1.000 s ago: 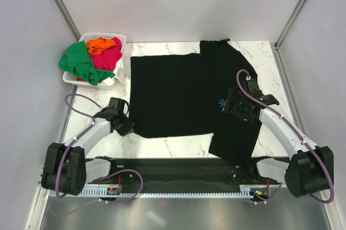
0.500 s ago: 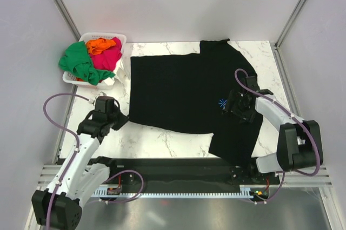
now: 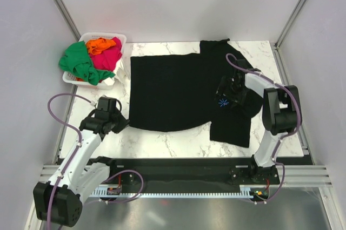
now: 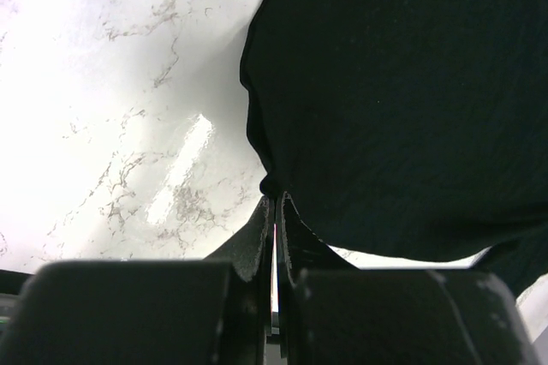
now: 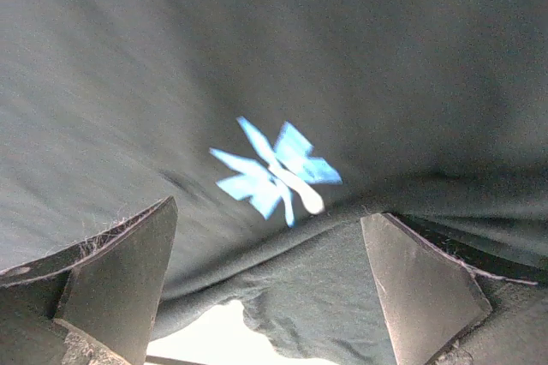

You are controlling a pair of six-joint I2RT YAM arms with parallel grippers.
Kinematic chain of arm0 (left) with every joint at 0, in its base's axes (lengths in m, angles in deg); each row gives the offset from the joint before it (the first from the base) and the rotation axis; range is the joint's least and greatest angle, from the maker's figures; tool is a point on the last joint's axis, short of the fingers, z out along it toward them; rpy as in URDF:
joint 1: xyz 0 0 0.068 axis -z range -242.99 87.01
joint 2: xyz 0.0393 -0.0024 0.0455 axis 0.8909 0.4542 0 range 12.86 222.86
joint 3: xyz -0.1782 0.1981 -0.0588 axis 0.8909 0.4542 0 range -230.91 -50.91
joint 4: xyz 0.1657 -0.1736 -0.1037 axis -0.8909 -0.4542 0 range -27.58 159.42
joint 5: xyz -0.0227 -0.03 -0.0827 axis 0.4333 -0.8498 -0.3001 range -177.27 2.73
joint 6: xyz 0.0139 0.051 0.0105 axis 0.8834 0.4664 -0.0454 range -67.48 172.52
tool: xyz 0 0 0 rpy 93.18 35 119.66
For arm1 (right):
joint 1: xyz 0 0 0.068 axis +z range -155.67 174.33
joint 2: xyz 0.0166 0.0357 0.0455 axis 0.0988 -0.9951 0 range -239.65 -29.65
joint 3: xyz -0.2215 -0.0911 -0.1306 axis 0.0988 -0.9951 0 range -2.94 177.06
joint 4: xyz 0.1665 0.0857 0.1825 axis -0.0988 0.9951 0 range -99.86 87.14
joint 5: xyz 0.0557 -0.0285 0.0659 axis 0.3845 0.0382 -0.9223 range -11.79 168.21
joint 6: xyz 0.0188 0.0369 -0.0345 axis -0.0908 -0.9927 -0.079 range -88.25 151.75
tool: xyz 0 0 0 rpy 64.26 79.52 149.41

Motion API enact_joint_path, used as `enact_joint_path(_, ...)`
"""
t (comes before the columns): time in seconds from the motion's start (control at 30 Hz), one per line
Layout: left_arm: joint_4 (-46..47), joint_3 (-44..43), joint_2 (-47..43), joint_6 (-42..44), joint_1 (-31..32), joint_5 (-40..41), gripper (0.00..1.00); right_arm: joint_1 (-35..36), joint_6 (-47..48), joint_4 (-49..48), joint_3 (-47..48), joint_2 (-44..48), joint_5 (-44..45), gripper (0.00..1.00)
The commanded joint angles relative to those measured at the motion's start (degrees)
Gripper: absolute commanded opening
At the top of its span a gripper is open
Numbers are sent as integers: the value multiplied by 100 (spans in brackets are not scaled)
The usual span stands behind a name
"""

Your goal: Fold and stack the t-shirts

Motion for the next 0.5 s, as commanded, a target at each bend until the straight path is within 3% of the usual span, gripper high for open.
enact_joint_path(0.0, -15, -279, 95, 300, -116, 176, 2, 5, 499, -745, 823, -994, -567, 96)
enact_joint_path(0.13, 55, -498, 341, 519, -283, 98, 2, 93, 1001, -369, 2167, -1129, -554, 96)
enact_joint_path(0.2, 99, -517, 429, 546, -292, 1, 2, 93, 940, -202, 2171, -682, -325, 96)
enact_joint_path(0.3, 257, -438, 517, 537, -292, -166, 2, 198, 511, 1, 1417, 336, 772, 96)
enact_joint_path(0.33, 354, -359, 526, 520, -292, -210, 2, 207, 387, 28, 762, 618, 1167, 96)
enact_joint_path(0.47, 504, -192, 561, 511, -292, -430, 2, 198, -167, 151, -920, 2084, 1723, 95)
